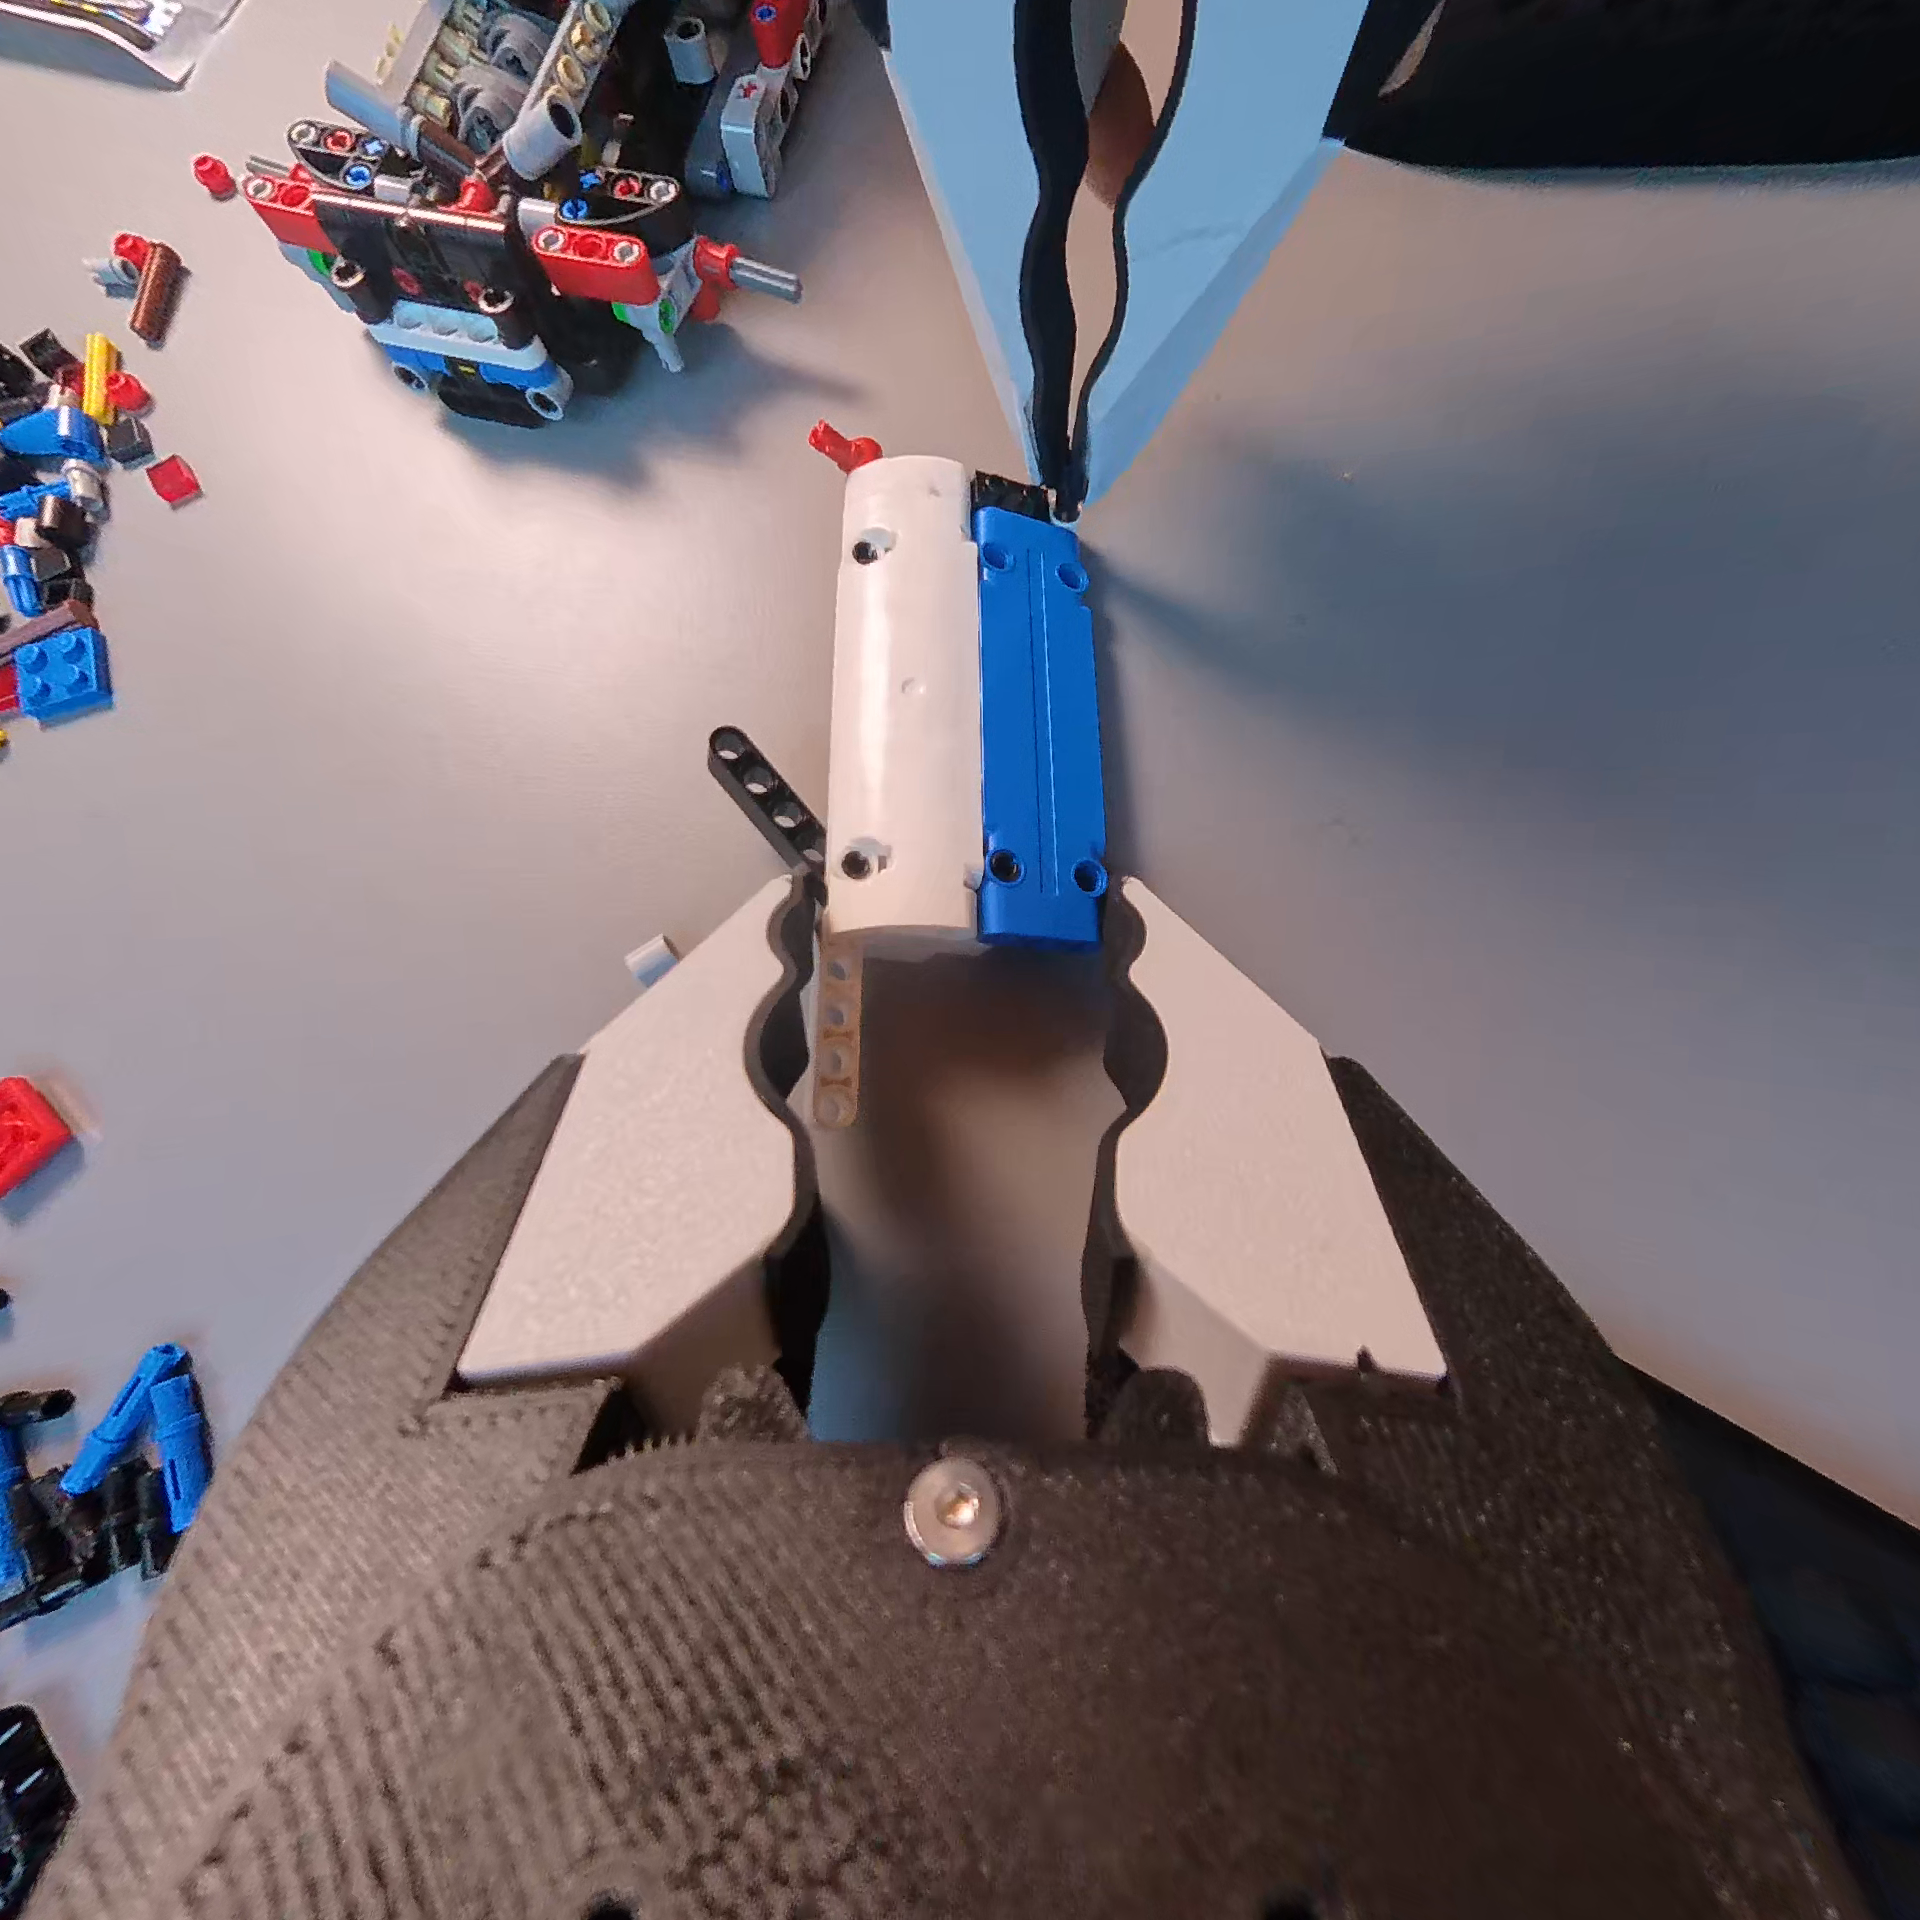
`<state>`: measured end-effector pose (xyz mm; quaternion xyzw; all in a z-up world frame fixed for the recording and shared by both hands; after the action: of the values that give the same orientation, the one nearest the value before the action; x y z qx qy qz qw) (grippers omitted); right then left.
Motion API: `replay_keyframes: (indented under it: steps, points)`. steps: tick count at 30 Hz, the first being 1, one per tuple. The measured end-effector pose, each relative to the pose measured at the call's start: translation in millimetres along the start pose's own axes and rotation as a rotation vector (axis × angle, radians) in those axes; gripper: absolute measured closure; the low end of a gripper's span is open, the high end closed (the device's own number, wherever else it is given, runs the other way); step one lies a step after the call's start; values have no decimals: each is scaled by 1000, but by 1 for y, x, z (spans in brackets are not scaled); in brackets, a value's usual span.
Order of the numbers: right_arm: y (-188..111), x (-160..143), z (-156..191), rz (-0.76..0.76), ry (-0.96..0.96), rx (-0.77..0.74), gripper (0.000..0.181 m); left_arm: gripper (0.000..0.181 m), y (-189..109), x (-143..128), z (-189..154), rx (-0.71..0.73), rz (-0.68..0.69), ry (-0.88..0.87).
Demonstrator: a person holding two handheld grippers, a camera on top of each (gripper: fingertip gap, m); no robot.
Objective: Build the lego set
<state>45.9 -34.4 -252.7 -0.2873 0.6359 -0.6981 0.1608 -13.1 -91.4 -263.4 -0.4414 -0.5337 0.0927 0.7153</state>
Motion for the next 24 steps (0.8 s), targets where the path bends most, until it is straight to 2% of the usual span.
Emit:
replay_keyframes:
  steps: [24]
  points:
    - [6, 1, -2, 100, -66, -76, 179, 127, 0, -2, -7, -30, 25, -9]
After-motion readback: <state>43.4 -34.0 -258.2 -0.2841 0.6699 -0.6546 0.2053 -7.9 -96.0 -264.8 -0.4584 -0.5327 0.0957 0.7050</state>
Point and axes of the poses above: each gripper's, where its closed fingertips meet, y out along the fingers, x out of its top, z = x × y across the jaws, the point moved 1 cm from there along -y, back along the fingers, and after that the axes turned 3 degrees about z, right-handed, at the moved point
